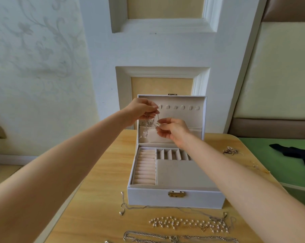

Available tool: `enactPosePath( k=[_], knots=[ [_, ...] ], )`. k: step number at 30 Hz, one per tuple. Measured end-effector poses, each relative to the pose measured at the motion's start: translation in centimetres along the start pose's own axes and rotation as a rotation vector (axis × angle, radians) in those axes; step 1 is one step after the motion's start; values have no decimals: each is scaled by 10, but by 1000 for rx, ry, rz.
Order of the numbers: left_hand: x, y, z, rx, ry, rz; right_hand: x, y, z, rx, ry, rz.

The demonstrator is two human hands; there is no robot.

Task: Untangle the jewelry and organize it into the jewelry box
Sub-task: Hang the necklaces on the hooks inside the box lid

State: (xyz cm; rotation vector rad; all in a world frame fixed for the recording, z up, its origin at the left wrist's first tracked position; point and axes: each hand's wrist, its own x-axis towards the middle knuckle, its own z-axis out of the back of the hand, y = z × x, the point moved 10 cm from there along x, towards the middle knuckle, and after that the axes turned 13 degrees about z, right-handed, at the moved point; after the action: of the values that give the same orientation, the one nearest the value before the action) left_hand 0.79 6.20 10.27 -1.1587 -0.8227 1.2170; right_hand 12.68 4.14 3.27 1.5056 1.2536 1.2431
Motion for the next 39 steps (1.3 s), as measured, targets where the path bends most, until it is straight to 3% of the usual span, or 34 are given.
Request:
enactPosePath(
  k=[3,10,13,15,17,20,25,31,35,39],
  knots=[
    [1,-1,1,81,-12,-53,7,0,0,-192,29,39],
    [6,-3,6,-106,6,-85,18,-10,-2,-443,56,5],
    [8,-3,8,-68,-9,-112,19,0,0,-546,32,54],
    [9,-4,7,56,-29,-150,25,24,-2,-515,-7,223],
    [8,-5,3,208,-56,-200,29,31,-17,-376,89,256],
    [8,-5,5,408,-205,-262,32,22,-28,-317,155,166],
    [5,-5,19,544,-510,-327,37,26,-10,-410,-10,203],
    [-1,-10,33,492,-799,-282,54,60,-9,-575,-207,457],
    [-2,-11,38,452,-915,-172,55,76,-14,-773,-279,606],
    [4,-13,33,515,-931,-126,55,77,-21,-901,-285,648]
  ],
)
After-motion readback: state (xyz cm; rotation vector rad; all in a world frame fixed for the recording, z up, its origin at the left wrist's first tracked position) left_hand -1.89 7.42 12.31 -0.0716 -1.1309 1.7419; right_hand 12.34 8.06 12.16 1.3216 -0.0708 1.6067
